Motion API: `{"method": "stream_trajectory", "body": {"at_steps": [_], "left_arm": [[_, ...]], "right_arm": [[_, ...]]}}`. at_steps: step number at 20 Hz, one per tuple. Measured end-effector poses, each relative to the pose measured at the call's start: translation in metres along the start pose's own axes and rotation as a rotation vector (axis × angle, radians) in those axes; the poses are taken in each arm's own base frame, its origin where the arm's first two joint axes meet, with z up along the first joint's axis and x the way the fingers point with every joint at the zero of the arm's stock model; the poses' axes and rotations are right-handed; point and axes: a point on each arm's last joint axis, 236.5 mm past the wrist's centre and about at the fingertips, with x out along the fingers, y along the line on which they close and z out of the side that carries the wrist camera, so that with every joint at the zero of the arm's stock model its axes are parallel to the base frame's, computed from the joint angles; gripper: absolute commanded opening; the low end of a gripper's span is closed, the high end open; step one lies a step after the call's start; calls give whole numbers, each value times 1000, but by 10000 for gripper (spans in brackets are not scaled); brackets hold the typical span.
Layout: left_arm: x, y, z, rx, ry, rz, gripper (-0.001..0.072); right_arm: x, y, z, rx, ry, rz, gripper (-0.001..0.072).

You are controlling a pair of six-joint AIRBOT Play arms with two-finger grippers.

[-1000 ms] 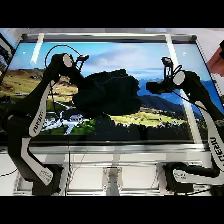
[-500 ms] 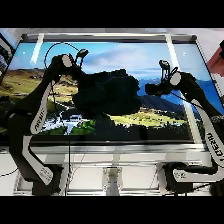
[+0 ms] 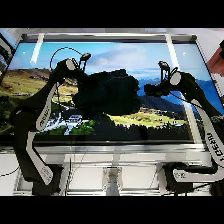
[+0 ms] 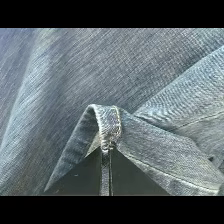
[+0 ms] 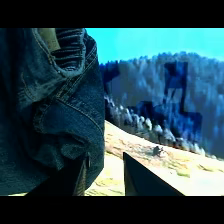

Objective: Fold the clothes and pants, and hang the long-sleeved shirts on hangers.

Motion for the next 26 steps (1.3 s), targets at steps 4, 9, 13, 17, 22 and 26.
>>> {"method": "stream_trajectory", "body": {"at_steps": [4,9,13,17,22,26], "left_arm": [[-33,1,16,33,-44,-8,21],[-144,38,7,29,-36,119,22],[-247,90,-32,-84,4,343,21],[-338,129,-72,-238,-17,551,21],[-402,149,-114,-398,-42,672,21],[-425,157,-142,-484,-17,710,22]], "right_arm": [[-9,7,10,-59,-23,16,535],[-35,22,48,-155,-101,34,441],[-13,24,44,-165,-8,55,462],[18,24,23,-186,113,92,519],[34,42,19,-235,127,195,517],[36,56,29,-221,83,252,466]]}}
